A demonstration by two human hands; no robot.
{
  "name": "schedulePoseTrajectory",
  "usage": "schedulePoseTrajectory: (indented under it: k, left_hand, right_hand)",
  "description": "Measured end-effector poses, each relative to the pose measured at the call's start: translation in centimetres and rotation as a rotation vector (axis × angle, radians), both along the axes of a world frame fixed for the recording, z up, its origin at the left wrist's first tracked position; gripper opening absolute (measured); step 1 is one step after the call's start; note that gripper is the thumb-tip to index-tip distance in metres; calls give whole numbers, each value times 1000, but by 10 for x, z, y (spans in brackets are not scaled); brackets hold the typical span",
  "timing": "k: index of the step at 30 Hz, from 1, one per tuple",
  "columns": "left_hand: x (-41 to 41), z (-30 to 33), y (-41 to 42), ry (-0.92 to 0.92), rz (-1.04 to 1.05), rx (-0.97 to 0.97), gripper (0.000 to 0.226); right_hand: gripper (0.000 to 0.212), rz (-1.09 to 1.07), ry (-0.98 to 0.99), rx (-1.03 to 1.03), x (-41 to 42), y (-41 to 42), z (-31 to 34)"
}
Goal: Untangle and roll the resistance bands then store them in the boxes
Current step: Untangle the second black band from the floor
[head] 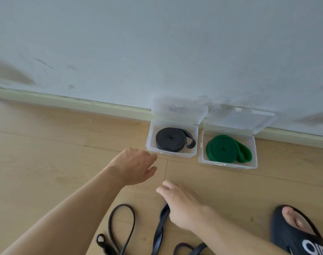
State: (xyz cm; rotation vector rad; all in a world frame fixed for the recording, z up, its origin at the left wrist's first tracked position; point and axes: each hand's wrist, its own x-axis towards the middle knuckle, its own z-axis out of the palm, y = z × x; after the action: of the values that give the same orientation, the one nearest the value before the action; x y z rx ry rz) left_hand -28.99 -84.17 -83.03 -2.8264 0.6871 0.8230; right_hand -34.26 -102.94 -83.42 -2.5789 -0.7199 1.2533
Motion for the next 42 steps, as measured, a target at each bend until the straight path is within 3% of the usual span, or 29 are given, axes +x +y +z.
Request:
schedulePoseTrajectory:
  k: [3, 8, 12, 15, 18, 21, 25, 30, 36, 42]
  left_hand:
    - [-33, -11, -1, 224, -1, 81, 36]
    - [-59, -11, -6, 404, 53, 59, 35]
    - [-57, 15, -13, 521, 247, -132, 53]
    - [-56, 52, -26, 550, 378, -289, 66]
    - [-56, 96, -44, 505, 319, -320, 69]
    - [-63, 154, -68, 447, 303, -384, 58]
    - [-74, 233, -93, 322, 437, -585, 11]
    - [-103, 308, -108, 97, 545, -815, 19]
    - [-132, 343, -125, -110, 490, -861, 23]
    - [-138, 378, -145, -187, 490, -919, 6]
  right_hand:
    - [58, 248, -102, -148, -17, 11, -11]
    - [48, 373, -186, -309, -19, 13, -5]
    - [26, 308, -107, -306, -6, -2, 35]
    - [10, 111, 54, -260, 7, -17, 79]
    - [18, -63, 153, -140, 17, -33, 126]
    - [22, -219, 126, 42, 20, -52, 185]
    - [12, -460, -32, 372, 16, -80, 263]
    - [16, -683, -4, 736, -10, -111, 345]
    - [38, -598, -81, 830, -40, -156, 381]
    - [22, -795, -110, 1099, -46, -169, 403]
